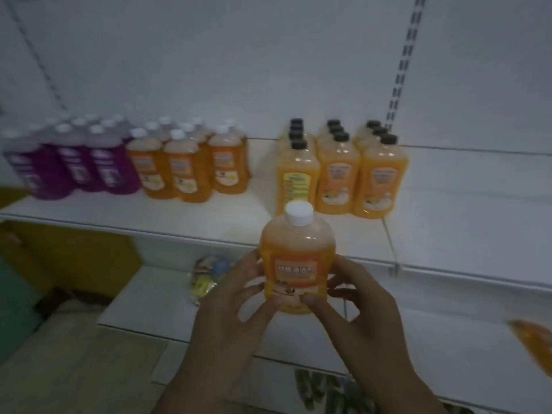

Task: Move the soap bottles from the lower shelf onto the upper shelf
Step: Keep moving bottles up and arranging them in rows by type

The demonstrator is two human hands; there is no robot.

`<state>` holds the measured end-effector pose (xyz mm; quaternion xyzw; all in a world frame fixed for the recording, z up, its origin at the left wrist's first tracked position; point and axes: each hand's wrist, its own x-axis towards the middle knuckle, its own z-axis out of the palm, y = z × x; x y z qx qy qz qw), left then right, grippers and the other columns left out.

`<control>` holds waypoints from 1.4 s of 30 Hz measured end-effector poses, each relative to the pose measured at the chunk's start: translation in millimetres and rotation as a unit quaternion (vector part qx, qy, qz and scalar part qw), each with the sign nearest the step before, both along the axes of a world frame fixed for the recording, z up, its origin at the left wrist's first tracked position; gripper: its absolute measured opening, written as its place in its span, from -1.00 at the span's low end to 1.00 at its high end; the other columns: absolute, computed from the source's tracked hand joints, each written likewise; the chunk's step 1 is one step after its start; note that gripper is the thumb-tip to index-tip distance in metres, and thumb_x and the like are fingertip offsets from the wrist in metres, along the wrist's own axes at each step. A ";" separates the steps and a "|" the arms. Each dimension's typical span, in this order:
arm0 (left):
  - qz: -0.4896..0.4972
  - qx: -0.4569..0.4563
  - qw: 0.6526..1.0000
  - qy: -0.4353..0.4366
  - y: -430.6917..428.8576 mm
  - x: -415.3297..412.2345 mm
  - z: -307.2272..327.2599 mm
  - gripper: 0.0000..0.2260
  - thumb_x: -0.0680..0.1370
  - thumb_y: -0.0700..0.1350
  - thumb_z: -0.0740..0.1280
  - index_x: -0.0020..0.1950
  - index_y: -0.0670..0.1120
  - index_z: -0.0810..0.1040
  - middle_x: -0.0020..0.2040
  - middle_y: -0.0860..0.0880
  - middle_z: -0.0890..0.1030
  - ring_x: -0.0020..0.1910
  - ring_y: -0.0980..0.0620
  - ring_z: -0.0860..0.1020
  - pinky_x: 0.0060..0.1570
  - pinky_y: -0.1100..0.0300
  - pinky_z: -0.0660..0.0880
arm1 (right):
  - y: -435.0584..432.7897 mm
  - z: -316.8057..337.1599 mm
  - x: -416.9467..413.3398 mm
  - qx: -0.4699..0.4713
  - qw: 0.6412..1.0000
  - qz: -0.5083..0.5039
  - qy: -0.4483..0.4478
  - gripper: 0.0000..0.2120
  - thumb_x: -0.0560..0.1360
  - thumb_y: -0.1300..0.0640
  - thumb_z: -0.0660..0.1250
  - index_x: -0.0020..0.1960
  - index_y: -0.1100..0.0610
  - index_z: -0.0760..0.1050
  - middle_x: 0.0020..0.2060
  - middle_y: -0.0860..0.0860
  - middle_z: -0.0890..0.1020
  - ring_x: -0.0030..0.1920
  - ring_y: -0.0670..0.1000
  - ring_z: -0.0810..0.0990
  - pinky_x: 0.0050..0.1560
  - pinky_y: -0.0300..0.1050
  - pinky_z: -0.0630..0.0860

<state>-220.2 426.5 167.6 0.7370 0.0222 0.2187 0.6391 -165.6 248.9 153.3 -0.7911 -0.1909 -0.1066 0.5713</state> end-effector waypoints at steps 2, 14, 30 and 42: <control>0.032 0.019 0.999 -0.027 29.2 2.4 17.7 -0.43 0.48 -0.24 0.52 0.24 0.40 0.59 0.17 0.24 0.68 0.18 0.22 0.64 0.10 0.29 0.60 | 38.4 15.8 16.2 -0.007 0.999 0.031 -0.030 -0.53 0.46 0.01 0.55 0.33 -0.09 0.52 0.09 -0.21 0.64 0.09 -0.11 0.61 0.04 -0.25 0.61; 0.102 0.173 0.979 -0.029 156.0 152.4 25.8 -0.66 0.55 -0.37 0.37 0.22 -0.02 0.62 0.07 0.14 0.66 0.05 0.31 0.61 -0.07 0.45 0.53 | 200.4 39.9 155.5 -0.087 0.995 0.045 -0.006 -0.75 0.56 0.07 0.43 0.13 -0.08 0.39 0.05 -0.09 0.58 0.06 -0.05 0.60 0.09 0.00 0.61; 0.091 0.178 0.979 -0.027 154.7 181.4 9.4 -0.78 0.61 -0.12 0.41 0.26 0.03 0.58 0.13 0.07 0.68 0.13 0.18 0.62 0.10 0.27 0.55 | 235.3 6.3 222.6 -0.079 0.996 -0.001 0.044 -0.61 0.49 -0.12 0.37 0.25 -0.01 0.40 0.08 -0.02 0.62 0.05 0.03 0.64 0.06 0.14 0.65; 0.124 0.197 0.972 -0.030 104.9 107.5 35.3 -0.61 0.62 -0.12 0.40 0.44 0.05 0.49 0.32 0.12 0.56 0.29 0.24 0.52 0.30 0.29 0.47 | 154.2 33.9 115.3 -0.074 0.990 0.102 -0.057 -0.46 0.55 0.02 0.43 0.46 -0.12 0.31 0.30 -0.16 0.44 0.25 -0.25 0.38 0.16 -0.52 0.33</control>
